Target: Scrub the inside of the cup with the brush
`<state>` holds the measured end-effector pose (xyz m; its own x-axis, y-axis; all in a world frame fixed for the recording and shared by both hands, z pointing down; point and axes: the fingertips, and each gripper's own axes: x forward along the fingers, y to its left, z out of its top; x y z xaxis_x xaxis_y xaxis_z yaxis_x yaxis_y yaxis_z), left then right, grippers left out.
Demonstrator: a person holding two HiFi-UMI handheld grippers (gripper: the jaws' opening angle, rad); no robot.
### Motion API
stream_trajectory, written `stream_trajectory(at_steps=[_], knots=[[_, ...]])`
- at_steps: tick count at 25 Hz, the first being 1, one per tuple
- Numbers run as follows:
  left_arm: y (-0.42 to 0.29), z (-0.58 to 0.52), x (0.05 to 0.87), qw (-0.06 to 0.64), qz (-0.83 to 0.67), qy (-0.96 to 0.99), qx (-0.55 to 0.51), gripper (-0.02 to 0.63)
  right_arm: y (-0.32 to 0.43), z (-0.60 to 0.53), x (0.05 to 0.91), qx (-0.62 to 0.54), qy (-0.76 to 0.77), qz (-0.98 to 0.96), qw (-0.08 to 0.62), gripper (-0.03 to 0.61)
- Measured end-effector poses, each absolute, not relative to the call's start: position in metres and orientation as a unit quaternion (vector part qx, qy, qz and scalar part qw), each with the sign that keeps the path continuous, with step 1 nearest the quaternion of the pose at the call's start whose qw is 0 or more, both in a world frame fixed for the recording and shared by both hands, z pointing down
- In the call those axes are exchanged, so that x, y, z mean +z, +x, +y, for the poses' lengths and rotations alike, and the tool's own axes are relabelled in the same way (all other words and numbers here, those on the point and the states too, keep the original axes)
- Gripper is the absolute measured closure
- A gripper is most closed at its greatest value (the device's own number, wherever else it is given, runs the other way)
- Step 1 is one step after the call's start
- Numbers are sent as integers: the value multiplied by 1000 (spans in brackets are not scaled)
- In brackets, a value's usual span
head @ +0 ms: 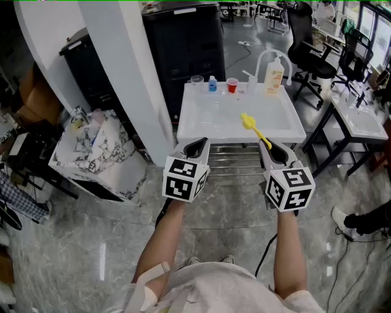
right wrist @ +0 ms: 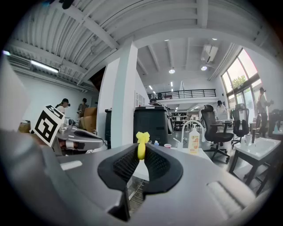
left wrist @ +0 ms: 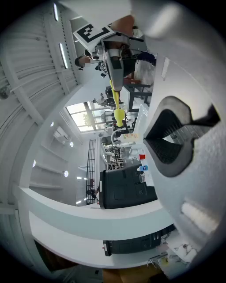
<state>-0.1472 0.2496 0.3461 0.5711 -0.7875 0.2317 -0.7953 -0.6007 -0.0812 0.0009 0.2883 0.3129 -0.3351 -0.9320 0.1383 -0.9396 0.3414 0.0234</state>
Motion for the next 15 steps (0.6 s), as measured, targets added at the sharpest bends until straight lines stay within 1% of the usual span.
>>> stream_trajectory(at_steps=[7,10,13,15], knots=[[-127,255,345,3,-437,891,125,607,12,293,315,32,562,-824,56,541],[-116,255,346,5,-435,892,124,581,20,292,317,37,557,-828,52,543],[-106,254,348,6,-438,891,122,540,27,291,318,38,550,-833,50,543],[-101,253,348,9,-442,889,119,535,31,290,318,37,545,-836,52,541]])
